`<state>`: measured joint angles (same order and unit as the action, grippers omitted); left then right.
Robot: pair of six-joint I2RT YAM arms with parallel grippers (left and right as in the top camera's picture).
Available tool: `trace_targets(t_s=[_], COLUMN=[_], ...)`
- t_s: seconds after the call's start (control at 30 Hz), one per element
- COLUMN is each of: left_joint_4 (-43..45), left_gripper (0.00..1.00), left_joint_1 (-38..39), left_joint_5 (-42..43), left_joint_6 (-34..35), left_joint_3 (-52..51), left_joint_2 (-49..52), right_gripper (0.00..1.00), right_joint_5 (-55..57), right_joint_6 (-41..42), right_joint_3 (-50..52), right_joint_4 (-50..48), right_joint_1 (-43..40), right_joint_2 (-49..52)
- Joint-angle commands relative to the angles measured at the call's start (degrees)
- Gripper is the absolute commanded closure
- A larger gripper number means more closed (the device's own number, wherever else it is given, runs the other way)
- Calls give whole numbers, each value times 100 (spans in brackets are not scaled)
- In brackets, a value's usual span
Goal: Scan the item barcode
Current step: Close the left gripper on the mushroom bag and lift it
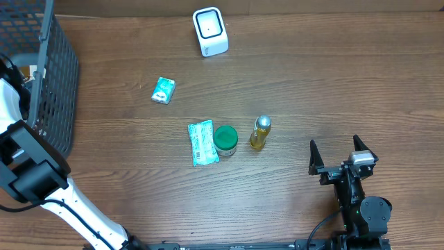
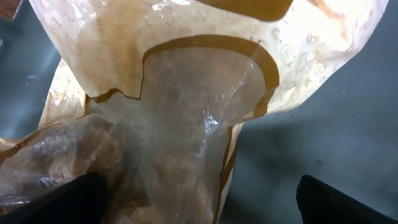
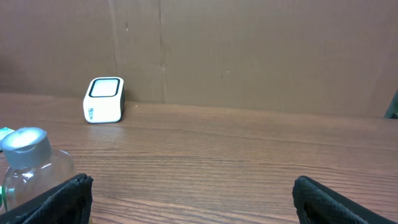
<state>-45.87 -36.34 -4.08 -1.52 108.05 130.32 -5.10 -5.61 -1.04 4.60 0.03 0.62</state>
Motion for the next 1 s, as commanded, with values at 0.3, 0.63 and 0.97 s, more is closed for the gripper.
trace_targets(t_s=[0.3,0.63,0.97], left_joint_4=[4,284,-647], left_gripper=[17,79,96], left_joint_1=[-13,-11,-9], left_joint_5=[-61,-44,1176], left_joint_6=[-17,-20,48], left_joint_3=[-942,-1294,-26], left_joint_2=[61,50,-114], right_gripper=[0,0,0], right_joint_5=[48,48,48], right_joint_6=[-4,-4,-4], right_joint_3=[59,59,59], right_joint_4=[-17,-17,-17], right_joint_1=[-11,-11,-11], right_joint_2=[-46,-46,-46])
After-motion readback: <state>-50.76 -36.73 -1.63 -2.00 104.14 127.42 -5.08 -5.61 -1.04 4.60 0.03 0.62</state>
